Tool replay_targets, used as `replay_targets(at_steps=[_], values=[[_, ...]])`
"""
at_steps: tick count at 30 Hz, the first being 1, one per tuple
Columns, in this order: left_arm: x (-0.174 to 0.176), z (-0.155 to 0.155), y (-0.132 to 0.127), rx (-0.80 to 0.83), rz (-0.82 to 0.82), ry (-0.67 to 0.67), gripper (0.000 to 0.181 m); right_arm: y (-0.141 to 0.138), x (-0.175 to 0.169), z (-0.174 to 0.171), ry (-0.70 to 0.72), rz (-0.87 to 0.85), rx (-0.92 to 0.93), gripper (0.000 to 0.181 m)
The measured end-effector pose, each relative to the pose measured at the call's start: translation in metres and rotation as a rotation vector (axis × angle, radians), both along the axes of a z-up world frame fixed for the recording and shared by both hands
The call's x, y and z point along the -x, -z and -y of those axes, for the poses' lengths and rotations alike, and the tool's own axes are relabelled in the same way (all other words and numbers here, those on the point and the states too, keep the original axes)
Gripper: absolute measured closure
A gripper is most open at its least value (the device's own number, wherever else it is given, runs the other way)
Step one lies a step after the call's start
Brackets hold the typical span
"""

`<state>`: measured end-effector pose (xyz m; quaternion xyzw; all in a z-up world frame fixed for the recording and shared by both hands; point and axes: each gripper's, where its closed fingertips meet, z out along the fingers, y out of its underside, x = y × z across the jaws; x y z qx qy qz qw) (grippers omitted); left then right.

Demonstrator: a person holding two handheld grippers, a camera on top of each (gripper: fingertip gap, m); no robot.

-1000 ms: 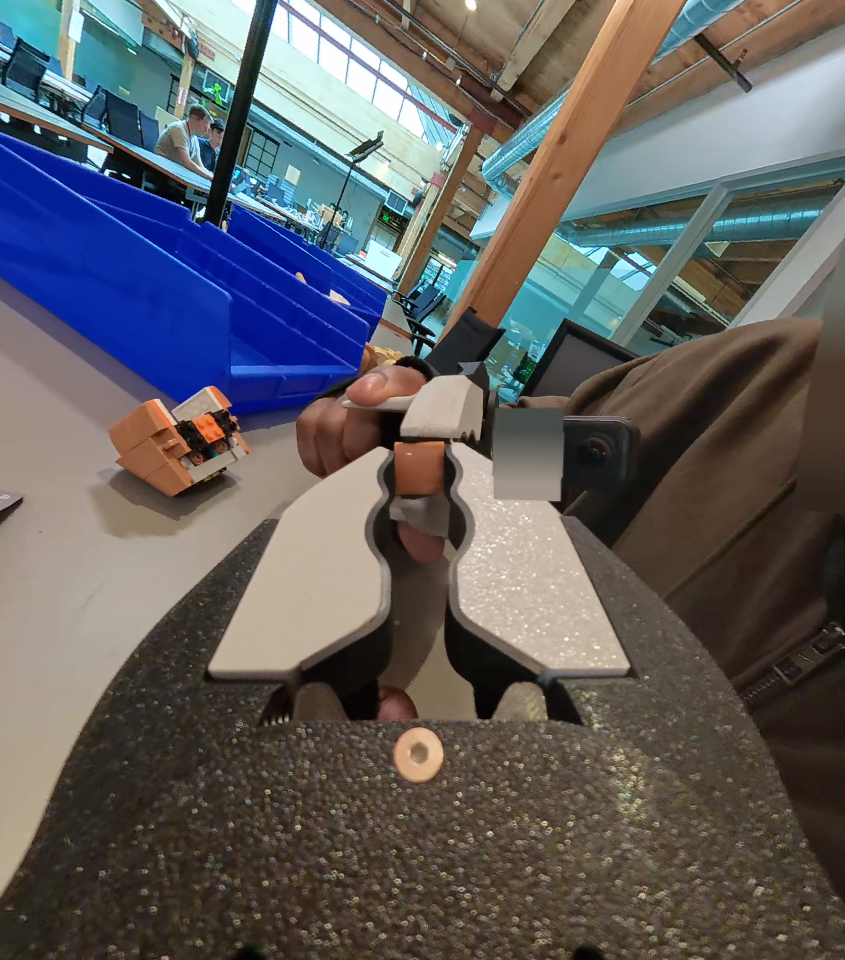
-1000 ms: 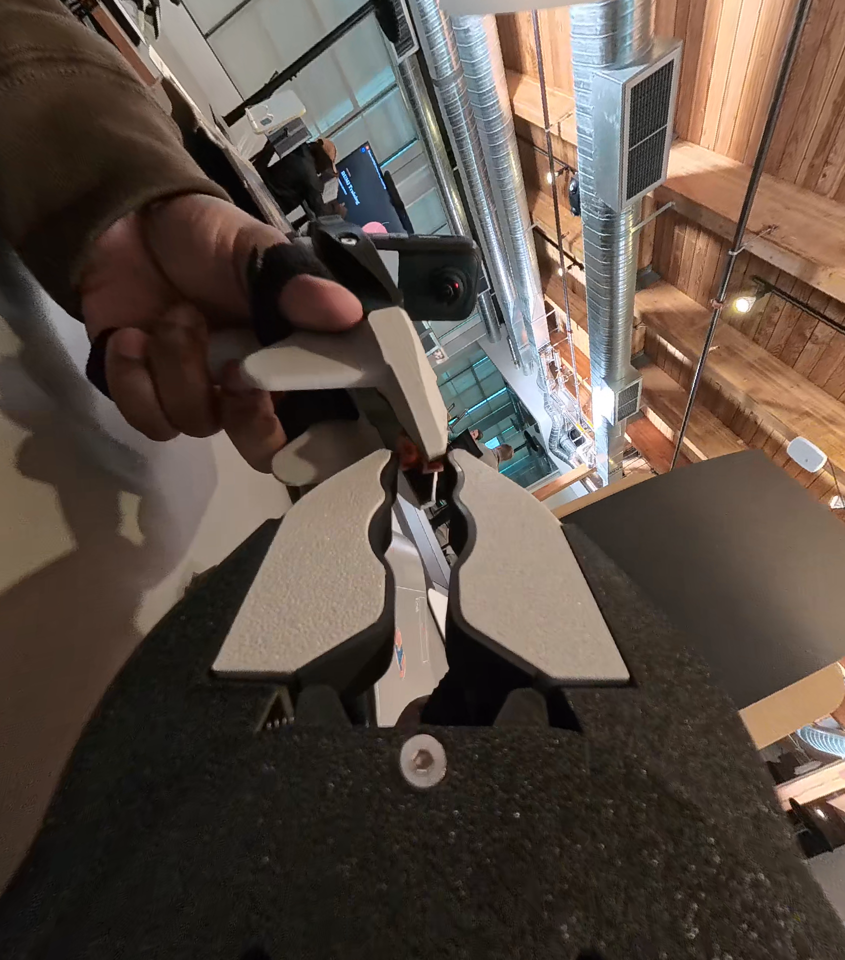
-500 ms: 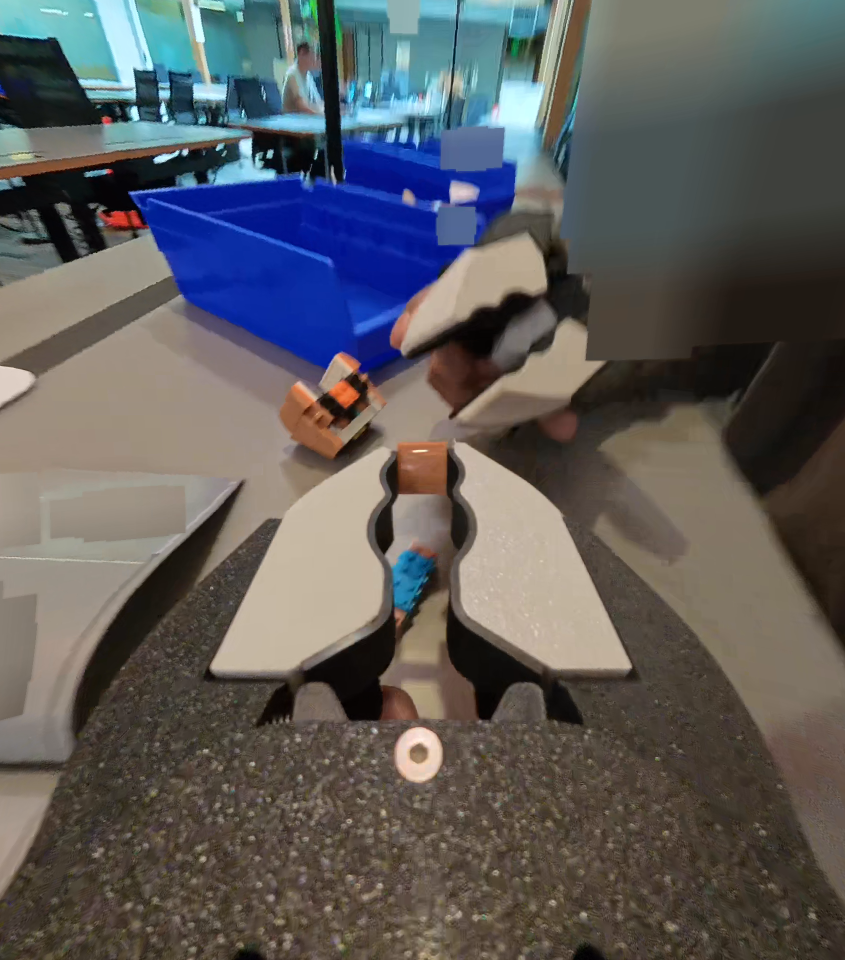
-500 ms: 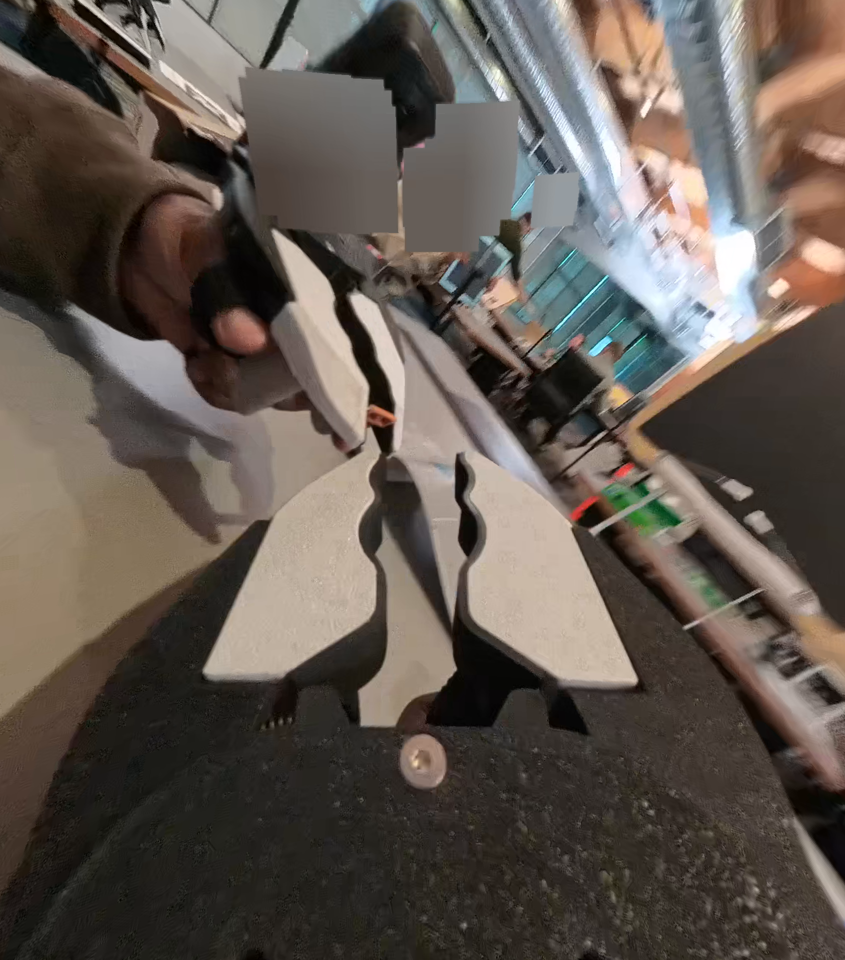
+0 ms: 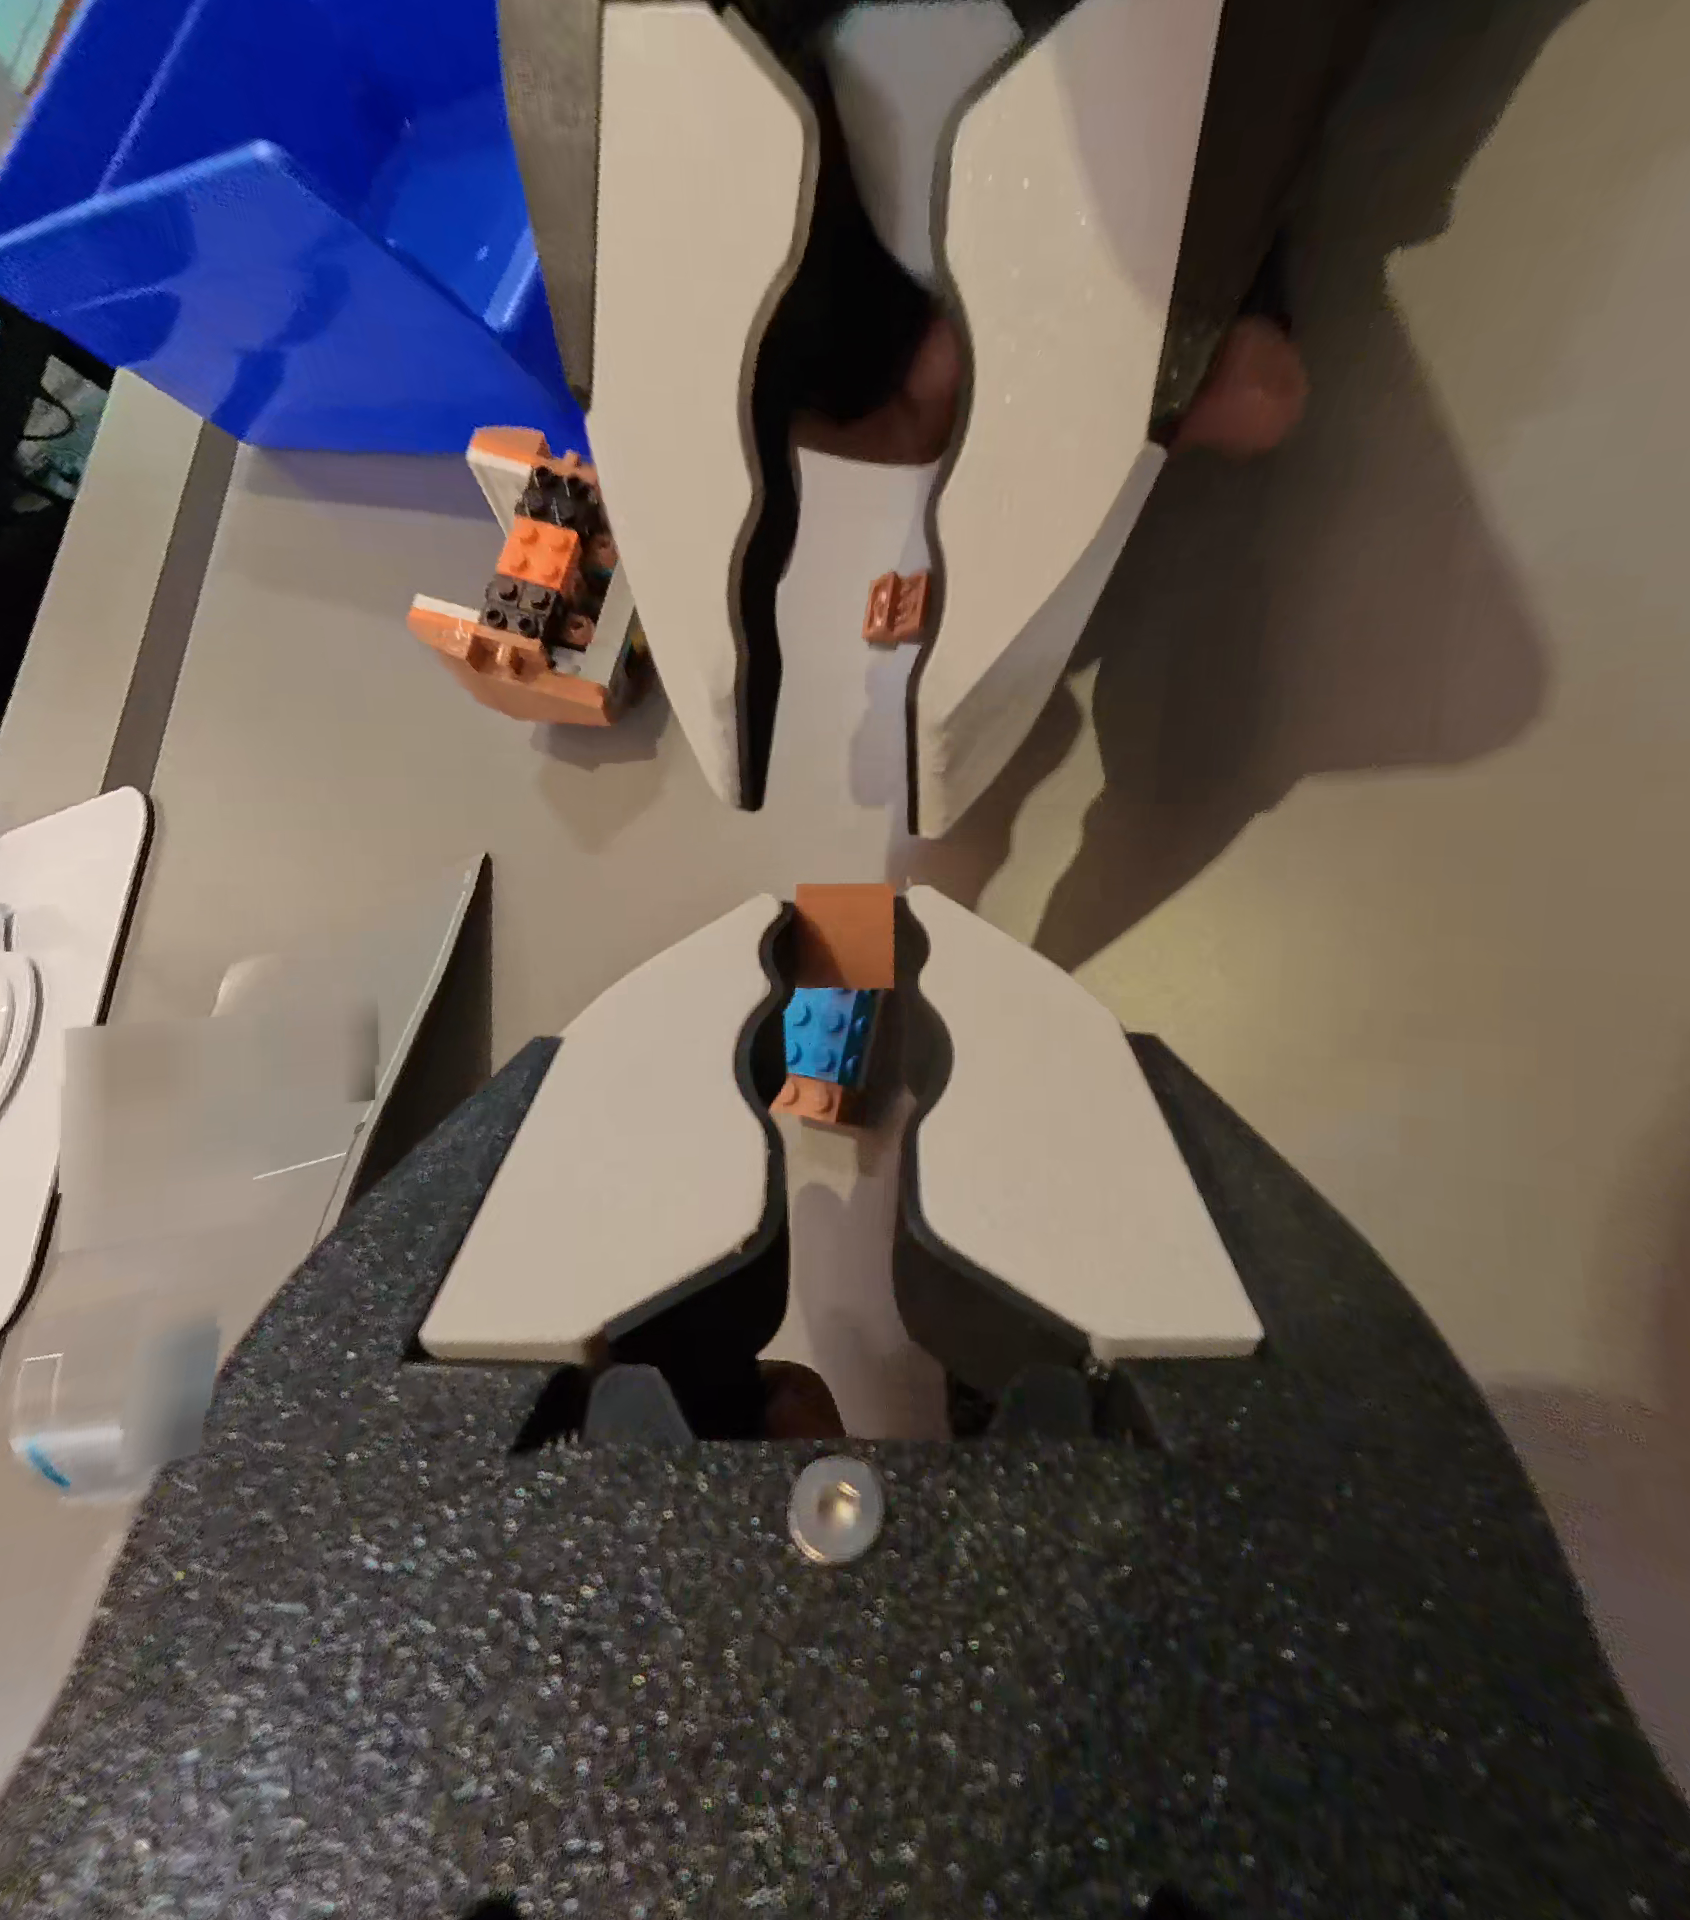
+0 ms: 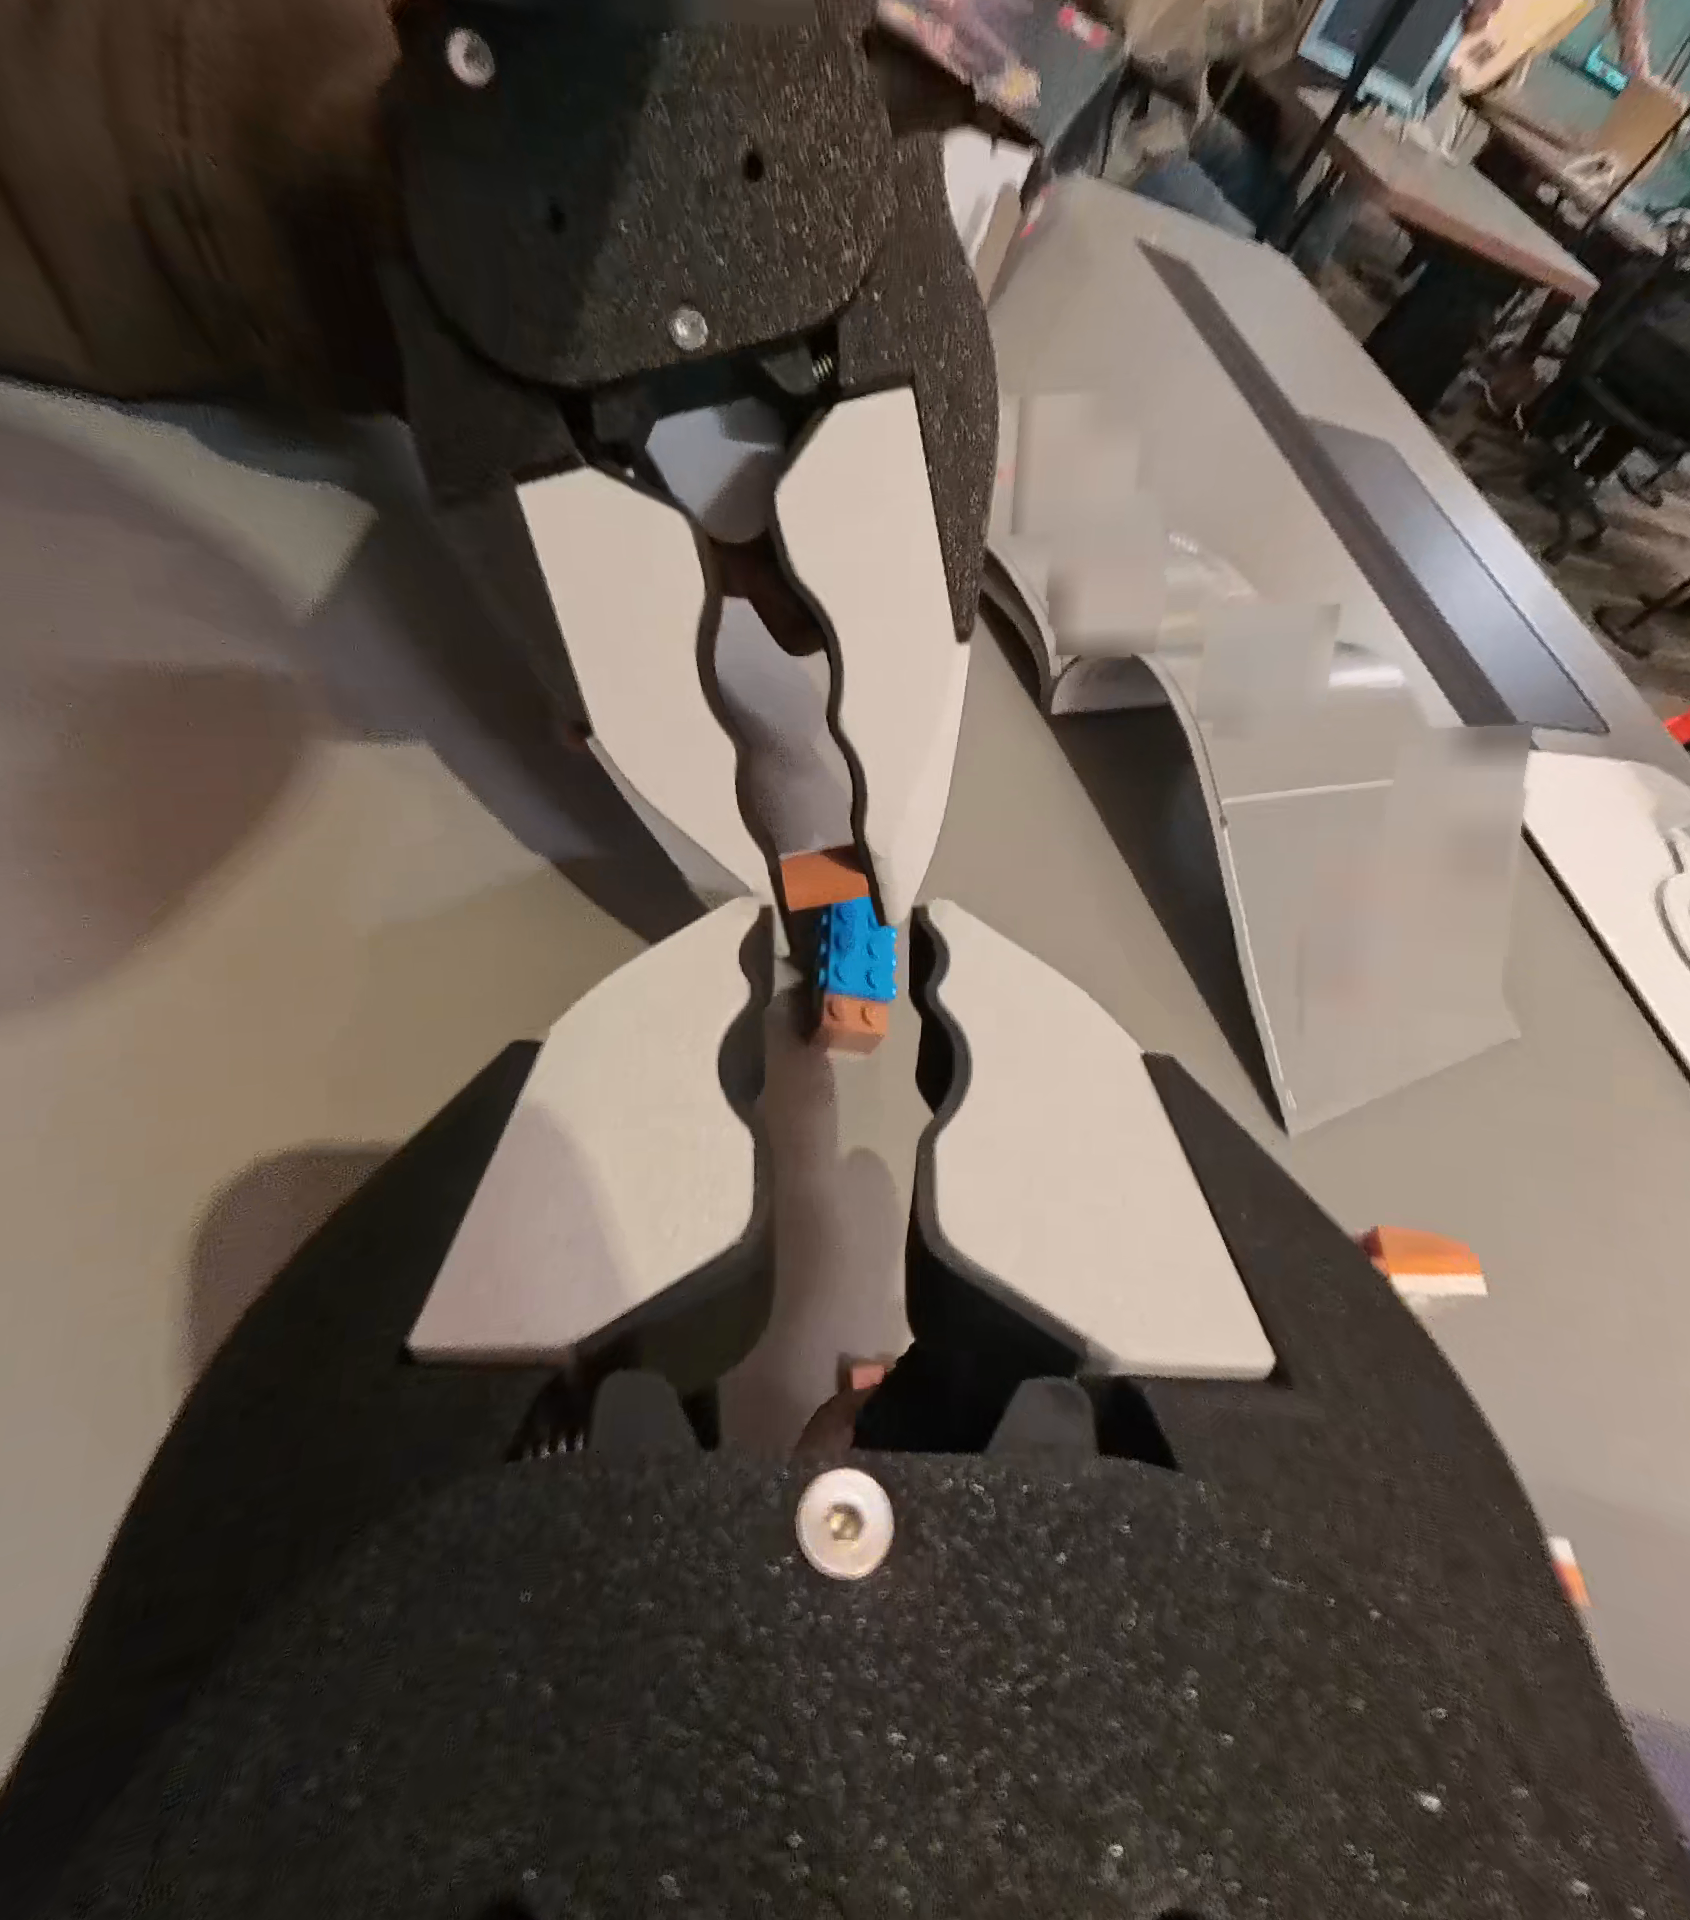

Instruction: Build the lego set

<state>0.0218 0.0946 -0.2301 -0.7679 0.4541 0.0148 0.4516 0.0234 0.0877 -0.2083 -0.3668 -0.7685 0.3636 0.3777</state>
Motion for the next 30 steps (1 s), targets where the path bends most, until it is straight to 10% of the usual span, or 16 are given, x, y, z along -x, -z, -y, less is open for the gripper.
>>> replay_targets(at_steps=[9, 30], values=[[0.005, -0.011, 0.014, 0.099, -0.142, 0.037, 0.163, 0.03, -0.006, -0.014, 0.064, 0.184, -0.016, 0.158], [0.019, 0.001, 0.017, 0.295, 0.095, 0.03, 0.145, 0.037, -0.01, -0.046, 0.074, 0.254, -0.092, 0.156]])
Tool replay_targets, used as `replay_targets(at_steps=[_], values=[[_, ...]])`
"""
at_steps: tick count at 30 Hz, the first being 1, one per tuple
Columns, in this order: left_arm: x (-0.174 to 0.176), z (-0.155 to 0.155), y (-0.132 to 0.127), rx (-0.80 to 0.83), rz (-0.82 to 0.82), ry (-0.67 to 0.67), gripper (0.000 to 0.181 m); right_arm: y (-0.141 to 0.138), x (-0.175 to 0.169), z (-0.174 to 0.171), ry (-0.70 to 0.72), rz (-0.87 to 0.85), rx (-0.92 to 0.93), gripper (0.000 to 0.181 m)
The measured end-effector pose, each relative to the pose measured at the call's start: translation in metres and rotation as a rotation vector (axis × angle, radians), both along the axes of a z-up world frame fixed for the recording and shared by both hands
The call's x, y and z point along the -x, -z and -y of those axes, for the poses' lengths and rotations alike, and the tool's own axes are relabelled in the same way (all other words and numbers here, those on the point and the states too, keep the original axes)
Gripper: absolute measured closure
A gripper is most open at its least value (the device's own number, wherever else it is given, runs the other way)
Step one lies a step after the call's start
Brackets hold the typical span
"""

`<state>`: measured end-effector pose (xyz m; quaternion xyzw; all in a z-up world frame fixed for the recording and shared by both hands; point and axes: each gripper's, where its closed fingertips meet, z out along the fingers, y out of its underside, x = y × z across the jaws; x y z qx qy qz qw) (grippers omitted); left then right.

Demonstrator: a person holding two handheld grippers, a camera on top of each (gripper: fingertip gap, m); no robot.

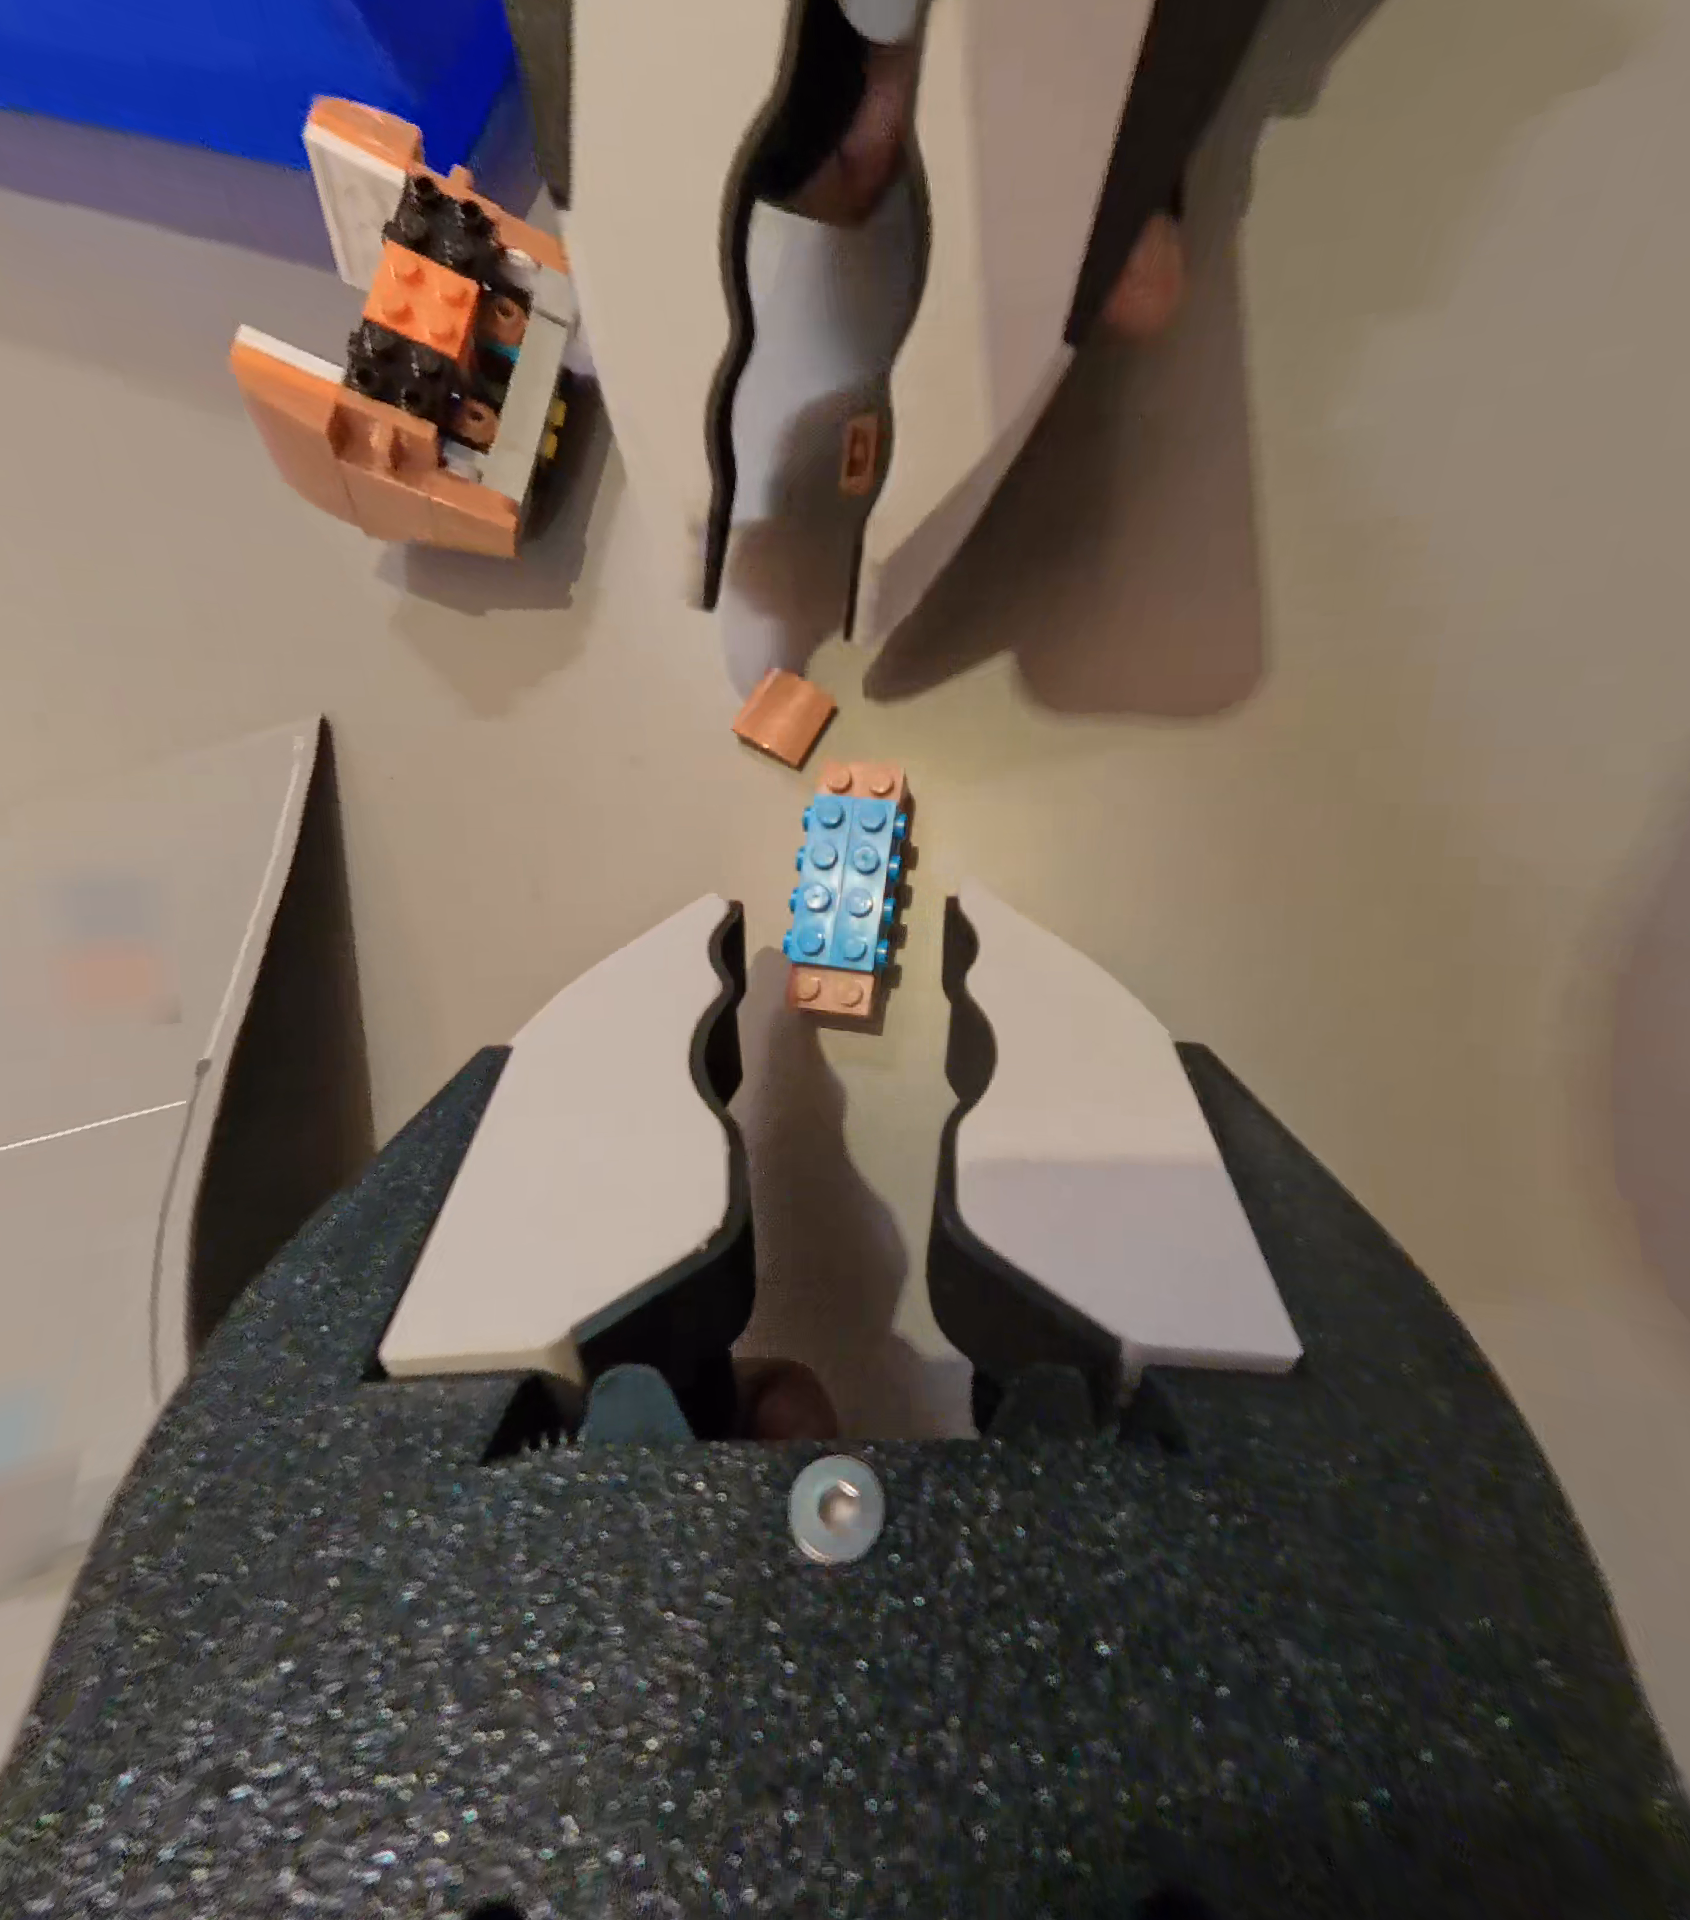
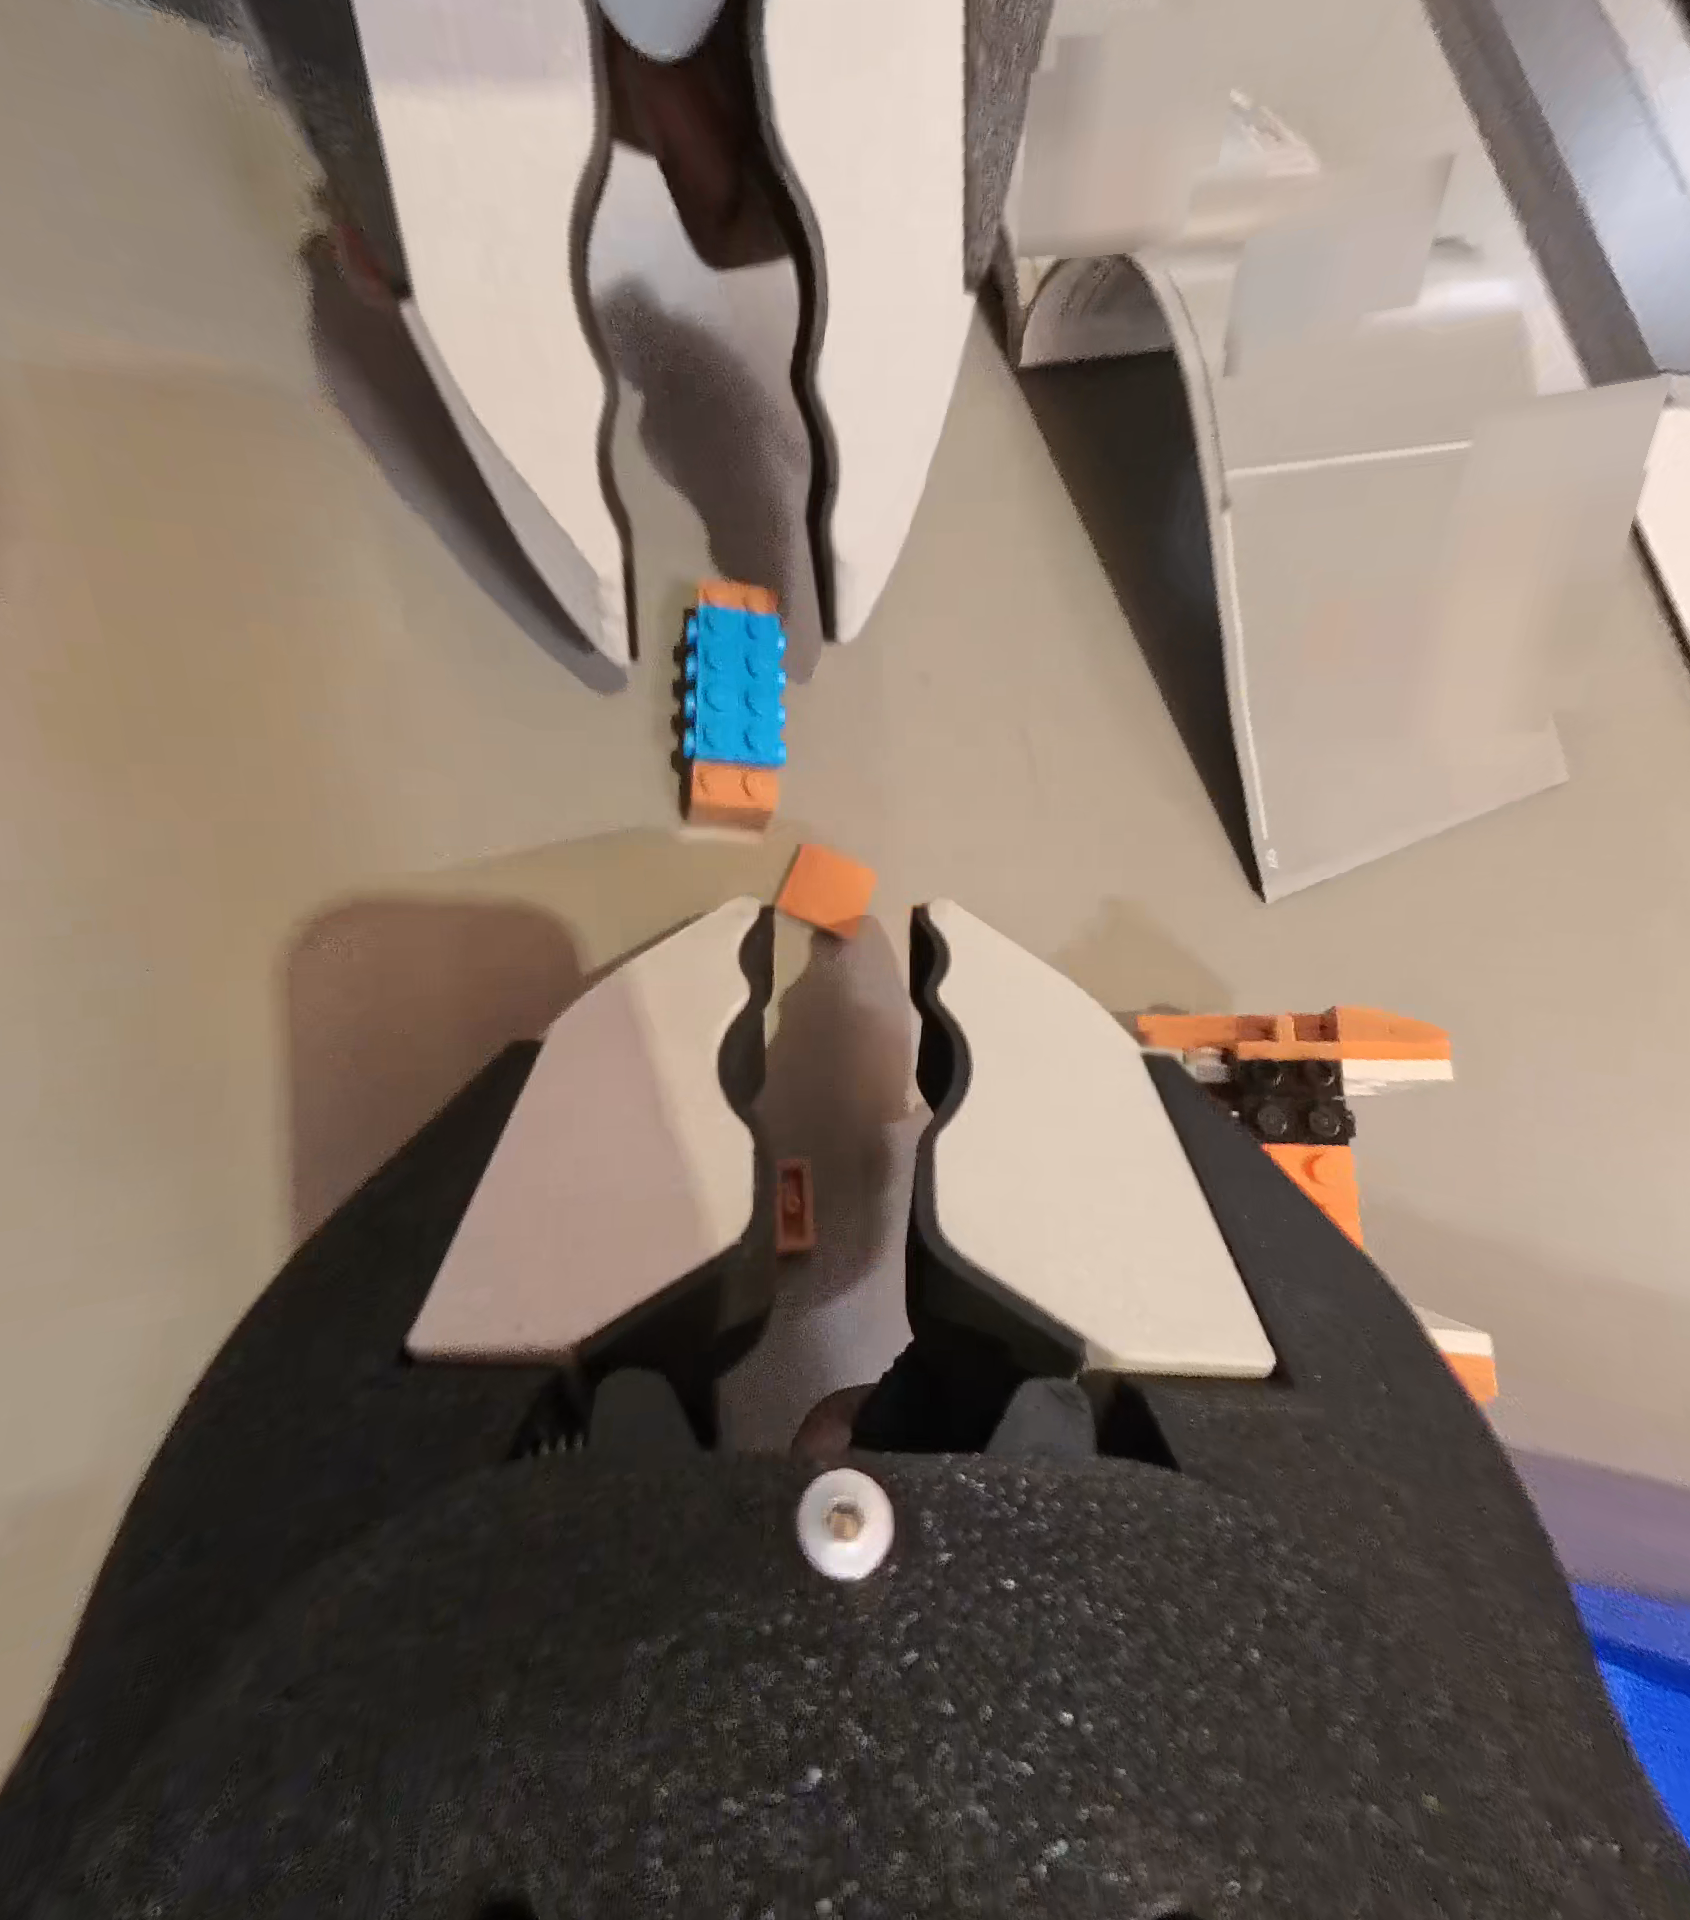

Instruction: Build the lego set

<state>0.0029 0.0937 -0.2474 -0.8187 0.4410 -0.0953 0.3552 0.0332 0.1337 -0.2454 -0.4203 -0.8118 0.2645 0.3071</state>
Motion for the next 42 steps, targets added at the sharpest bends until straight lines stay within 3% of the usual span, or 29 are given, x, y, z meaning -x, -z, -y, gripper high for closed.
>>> replay_targets(at_steps=[6, 9, 11, 22, 29, 35, 42], values=[[-0.002, -0.002, 0.012, 0.007, -0.029, 0.029, 0.145, 0.01, -0.008, -0.008, -0.174, 0.065, -0.096, 0.155], [-0.008, 0.002, 0.014, 0.027, -0.002, 0.055, 0.16, 0.003, -0.003, -0.007, -0.257, 0.077, -0.136, 0.154], [-0.009, 0.002, 0.013, 0.021, 0.011, 0.044, 0.16, -0.002, 0.0, -0.004, -0.306, 0.1, -0.129, 0.153], [-0.004, 0.009, 0.011, 0.004, 0.094, -0.06, 0.16, 0.01, 0.008, -0.005, -0.449, 0.209, -0.211, 0.152], [-0.005, 0.01, 0.011, 0.009, 0.102, -0.062, 0.16, 0.012, 0.012, 0.004, -0.571, 0.301, -0.231, 0.163], [-0.005, 0.01, 0.01, -0.011, 0.095, -0.072, 0.16, 0.016, 0.01, 0.014, -0.531, 0.346, -0.174, 0.172], [-0.004, 0.011, 0.009, -0.028, 0.091, -0.074, 0.16, 0.012, 0.002, 0.008, -0.511, 0.315, -0.193, 0.166]])
